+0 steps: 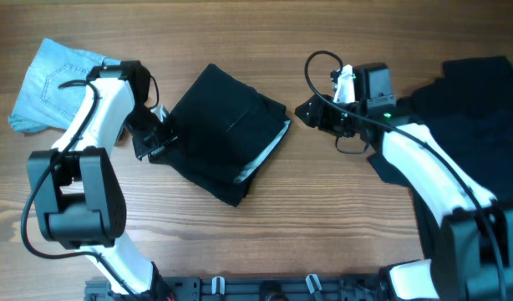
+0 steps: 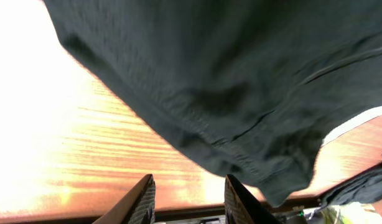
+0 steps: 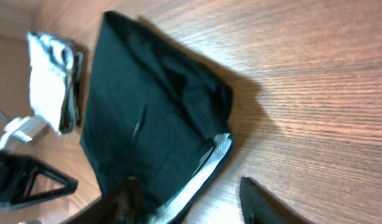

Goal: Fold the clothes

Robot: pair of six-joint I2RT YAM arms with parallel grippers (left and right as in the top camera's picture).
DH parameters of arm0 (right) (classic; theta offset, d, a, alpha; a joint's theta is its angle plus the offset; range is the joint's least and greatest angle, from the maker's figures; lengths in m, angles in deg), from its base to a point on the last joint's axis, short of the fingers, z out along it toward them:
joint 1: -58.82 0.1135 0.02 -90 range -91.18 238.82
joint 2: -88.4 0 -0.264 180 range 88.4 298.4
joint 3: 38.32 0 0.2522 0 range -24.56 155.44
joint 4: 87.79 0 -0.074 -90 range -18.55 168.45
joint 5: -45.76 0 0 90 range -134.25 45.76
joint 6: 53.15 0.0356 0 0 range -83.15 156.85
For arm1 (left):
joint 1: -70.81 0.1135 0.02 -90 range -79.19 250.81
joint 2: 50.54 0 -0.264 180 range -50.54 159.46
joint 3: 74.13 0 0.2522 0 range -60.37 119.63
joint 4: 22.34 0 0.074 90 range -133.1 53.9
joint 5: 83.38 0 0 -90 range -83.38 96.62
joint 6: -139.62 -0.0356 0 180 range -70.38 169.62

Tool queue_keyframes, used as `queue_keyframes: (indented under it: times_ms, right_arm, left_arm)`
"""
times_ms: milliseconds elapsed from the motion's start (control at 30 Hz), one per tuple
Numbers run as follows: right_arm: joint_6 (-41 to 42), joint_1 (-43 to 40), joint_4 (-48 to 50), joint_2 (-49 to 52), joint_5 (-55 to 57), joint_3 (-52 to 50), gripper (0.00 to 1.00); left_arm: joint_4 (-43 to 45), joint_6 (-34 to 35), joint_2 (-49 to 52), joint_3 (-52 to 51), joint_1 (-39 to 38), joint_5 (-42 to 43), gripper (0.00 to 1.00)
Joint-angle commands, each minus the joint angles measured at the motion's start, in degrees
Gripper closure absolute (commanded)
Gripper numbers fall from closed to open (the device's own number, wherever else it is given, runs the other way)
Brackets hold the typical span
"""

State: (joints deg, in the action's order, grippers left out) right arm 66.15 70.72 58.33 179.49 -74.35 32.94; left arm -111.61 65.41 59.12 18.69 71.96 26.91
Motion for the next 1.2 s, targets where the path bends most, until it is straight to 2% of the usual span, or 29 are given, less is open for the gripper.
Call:
queue_keyframes:
  times_ms: [0, 67, 100, 133, 167, 200, 300, 433, 467, 567, 667, 733, 767, 833, 867, 900, 933, 967, 1000, 1067, 1167]
  right_arm:
    - [-2.54, 0.13, -2.99, -2.51, -2.51, -0.07, 0.38]
    - [-2.54, 0.13, -5.90, -2.49, -4.28, -0.07, 0.36]
    - [-2.54, 0.13, -6.36, -2.47, -4.28, -0.07, 0.34]
    - [-2.58, 0.11, -6.27, -2.47, -4.24, -0.07, 0.31]
    - [-2.54, 0.13, -6.21, -2.49, -4.26, -0.07, 0.28]
    - [-2.56, 0.13, -6.32, -2.47, -4.26, -0.07, 0.27]
    - [-2.58, 0.13, -6.40, -2.47, -4.26, -0.07, 0.27]
    - [-3.85, 0.13, -6.75, -2.47, -4.24, -0.07, 0.27]
    - [-3.82, 0.13, -6.80, -2.47, -4.24, -0.07, 0.27]
    - [-4.61, 0.13, -5.88, -2.47, -4.22, -0.07, 0.27]
    - [-6.78, 0.13, -1.62, -2.47, -4.57, -0.07, 0.29]
    - [-6.73, 1.09, 2.80, -2.43, -7.17, -0.07, 0.39]
    - [-6.62, 2.56, 4.52, -2.10, -7.04, -0.07, 0.52]
    - [-2.84, 6.93, 7.76, 0.66, -4.52, -0.09, 0.81]
    - [0.07, 9.14, 9.35, 3.28, -2.54, -0.07, 0.88]
    - [2.62, 10.71, 11.34, 6.12, -2.08, -0.09, 0.90]
    - [5.66, 11.91, 13.35, 9.14, -2.08, -0.09, 0.93]
    - [11.67, 13.00, 16.00, 14.12, -2.97, -0.09, 0.96]
    - [15.87, 13.29, 18.03, 18.10, -4.98, -0.07, 0.96]
    - [20.24, 13.27, 19.76, 22.97, -8.17, -0.07, 0.96]
    - [21.92, 13.27, 20.11, 24.76, -8.96, -0.09, 0.96]
  left_arm:
    - [-0.02, 1.51, -6.88, -2.25, 0.20, -0.76, 0.62]
    - [-1.75, 6.82, -15.06, -2.60, 0.31, -8.81, 0.56]
    - [-1.38, 8.83, -18.23, -3.78, 0.33, -10.05, 0.46]
    - [0.74, 12.00, -22.18, -7.19, 0.39, -10.36, 0.00]
    - [3.45, 14.80, -24.50, -11.45, 0.37, -10.08, 0.00]
    - [10.23, 15.15, -25.35, -18.58, 0.42, -5.03, 0.00]
    - [27.34, 15.98, -23.37, -31.08, 0.63, 11.28, 0.00]
    - [43.17, 28.94, -20.59, -39.17, 0.63, 11.08, 0.00]
    - [46.86, 32.30, -20.55, -40.57, 0.63, 8.76, 0.00]
    - [53.79, 34.45, -18.49, -41.62, 0.61, 6.19, 0.02]
    - [61.35, 34.36, -12.59, -41.62, 0.46, 8.68, 0.22]
    - [65.07, 34.12, -9.22, -41.62, 0.35, 11.91, 0.40]
    - [64.78, 33.66, -8.41, -41.62, 0.35, 12.31, 0.49]
    - [64.78, 30.91, -8.46, -41.62, 0.37, 13.22, 0.53]
    - [64.63, 30.88, -8.46, -41.62, 0.37, 13.35, 0.50]
    - [64.61, 30.62, -8.46, -41.62, 0.37, 13.99, 0.45]
    - [64.65, 29.33, -8.46, -41.59, 0.37, 15.72, 0.36]
    - [64.28, 27.41, -8.46, -41.62, 0.37, 18.23, 0.23]
    - [61.96, 26.36, -8.46, -41.62, 0.55, 19.74, 0.16]
    - [60.43, 23.98, -8.46, -41.62, 1.01, 19.74, 0.10]
    - [66.64, 24.74, -6.86, -41.62, 0.83, 19.71, 0.08]
